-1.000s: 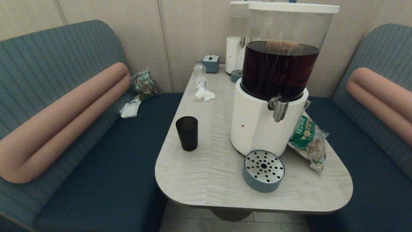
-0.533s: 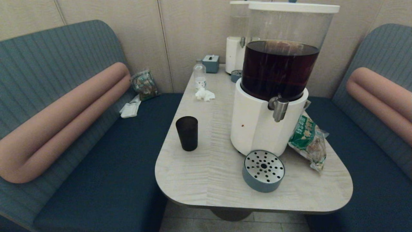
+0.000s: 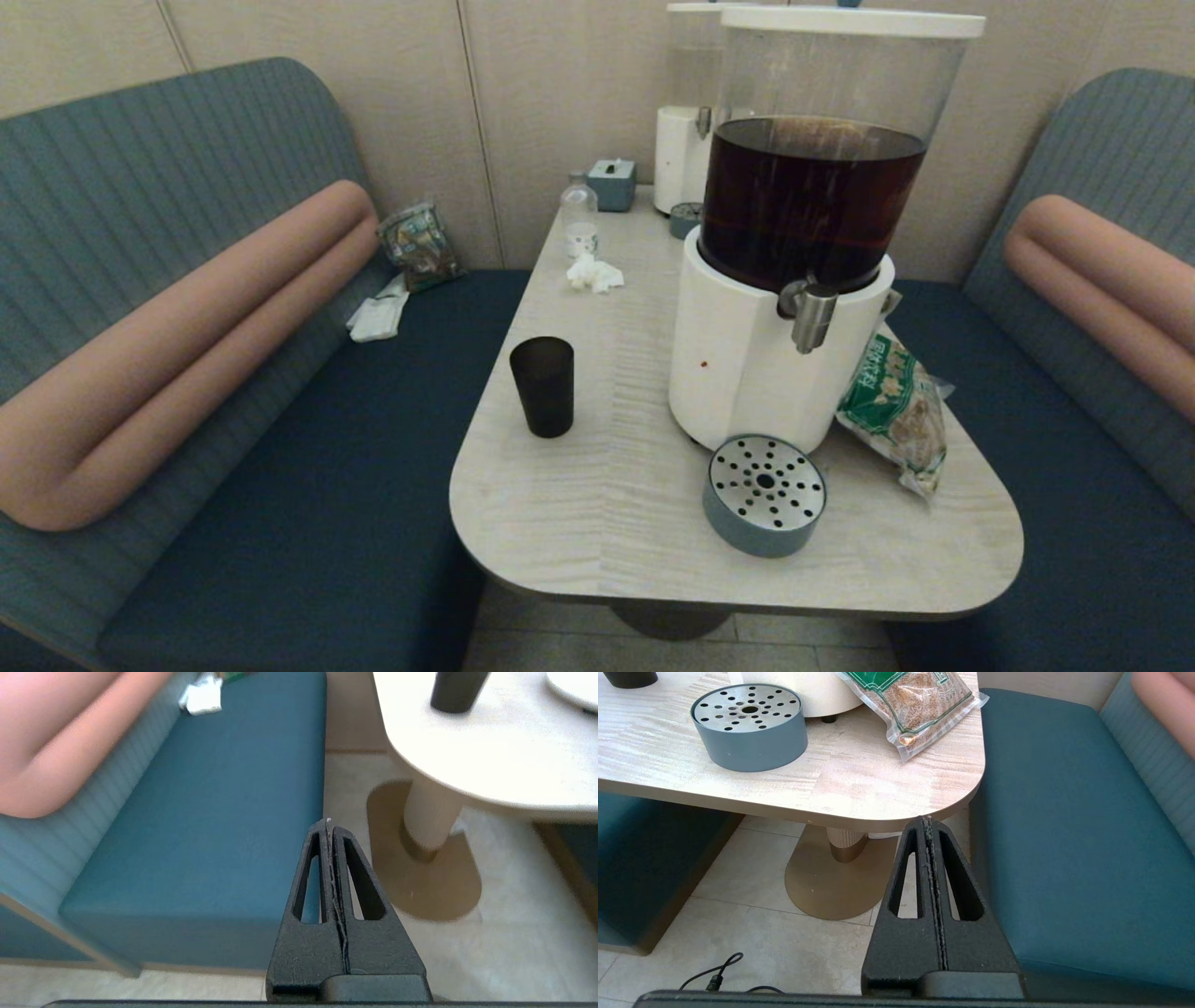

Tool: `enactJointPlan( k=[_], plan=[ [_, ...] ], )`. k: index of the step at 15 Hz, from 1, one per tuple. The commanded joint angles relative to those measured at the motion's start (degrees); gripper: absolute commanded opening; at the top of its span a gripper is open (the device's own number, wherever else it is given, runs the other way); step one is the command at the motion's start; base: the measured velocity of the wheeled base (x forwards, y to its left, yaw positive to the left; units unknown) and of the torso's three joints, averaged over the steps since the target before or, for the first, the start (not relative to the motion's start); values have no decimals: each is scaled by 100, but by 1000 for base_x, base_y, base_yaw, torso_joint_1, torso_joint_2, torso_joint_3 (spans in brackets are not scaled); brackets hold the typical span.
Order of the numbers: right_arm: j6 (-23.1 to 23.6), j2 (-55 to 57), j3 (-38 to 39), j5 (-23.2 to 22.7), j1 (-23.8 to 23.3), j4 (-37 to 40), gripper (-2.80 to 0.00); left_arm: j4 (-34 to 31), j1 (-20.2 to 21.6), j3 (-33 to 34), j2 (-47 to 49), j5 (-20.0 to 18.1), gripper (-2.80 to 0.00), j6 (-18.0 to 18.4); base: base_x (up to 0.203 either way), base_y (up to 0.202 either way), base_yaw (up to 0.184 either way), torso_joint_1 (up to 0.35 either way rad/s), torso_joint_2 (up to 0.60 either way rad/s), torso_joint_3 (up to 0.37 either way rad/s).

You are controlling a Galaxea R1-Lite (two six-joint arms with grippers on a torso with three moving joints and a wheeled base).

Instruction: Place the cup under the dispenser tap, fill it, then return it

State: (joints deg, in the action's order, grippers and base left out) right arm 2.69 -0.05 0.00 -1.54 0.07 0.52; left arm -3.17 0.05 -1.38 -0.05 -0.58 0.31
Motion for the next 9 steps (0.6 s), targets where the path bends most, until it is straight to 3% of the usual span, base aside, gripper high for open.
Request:
enactJointPlan(
  k=[1, 9],
  plan=[
    [3, -4, 0, -5, 1, 0, -280, 159, 4, 59, 14, 22, -280, -143, 0, 0, 0, 0, 0, 0],
    [-50, 5, 0, 31, 1, -8, -280, 264, 4, 94, 14, 22, -280, -163, 0, 0, 0, 0, 0, 0]
  ],
)
